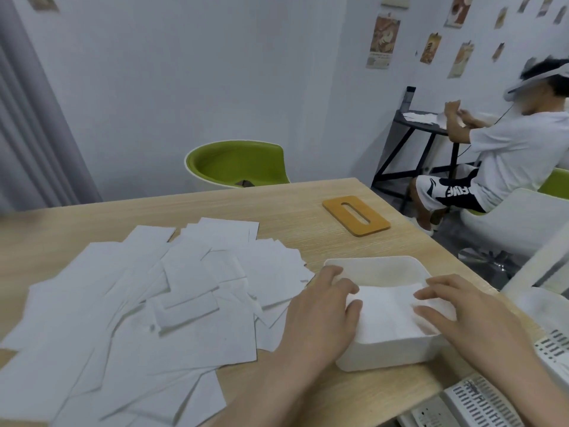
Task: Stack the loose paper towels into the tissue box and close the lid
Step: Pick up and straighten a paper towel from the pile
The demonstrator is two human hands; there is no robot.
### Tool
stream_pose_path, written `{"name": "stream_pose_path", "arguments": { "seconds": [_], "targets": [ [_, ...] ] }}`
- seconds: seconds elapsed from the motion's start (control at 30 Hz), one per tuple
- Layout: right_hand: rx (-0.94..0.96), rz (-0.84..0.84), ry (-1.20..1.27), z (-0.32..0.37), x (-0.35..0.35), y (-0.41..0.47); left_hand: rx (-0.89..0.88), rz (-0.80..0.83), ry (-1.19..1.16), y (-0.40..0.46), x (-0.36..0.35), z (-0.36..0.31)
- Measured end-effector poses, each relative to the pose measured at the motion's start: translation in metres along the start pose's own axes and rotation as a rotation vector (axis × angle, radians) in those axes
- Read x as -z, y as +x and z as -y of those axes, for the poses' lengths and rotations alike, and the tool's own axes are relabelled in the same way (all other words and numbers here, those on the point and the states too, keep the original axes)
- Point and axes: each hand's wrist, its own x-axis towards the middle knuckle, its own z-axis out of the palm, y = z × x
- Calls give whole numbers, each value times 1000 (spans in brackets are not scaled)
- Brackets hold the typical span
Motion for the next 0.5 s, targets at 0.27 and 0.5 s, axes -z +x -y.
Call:
{"name": "stream_pose_path", "arguments": {
  "seconds": [0.27,0.5],
  "targets": [
    [245,-65,591,62,-4,-26,71,-144,-213,-43,29,38],
    [388,8,791,133,-33,-40,251,-337,-181,-95,64,101]
  ]
}}
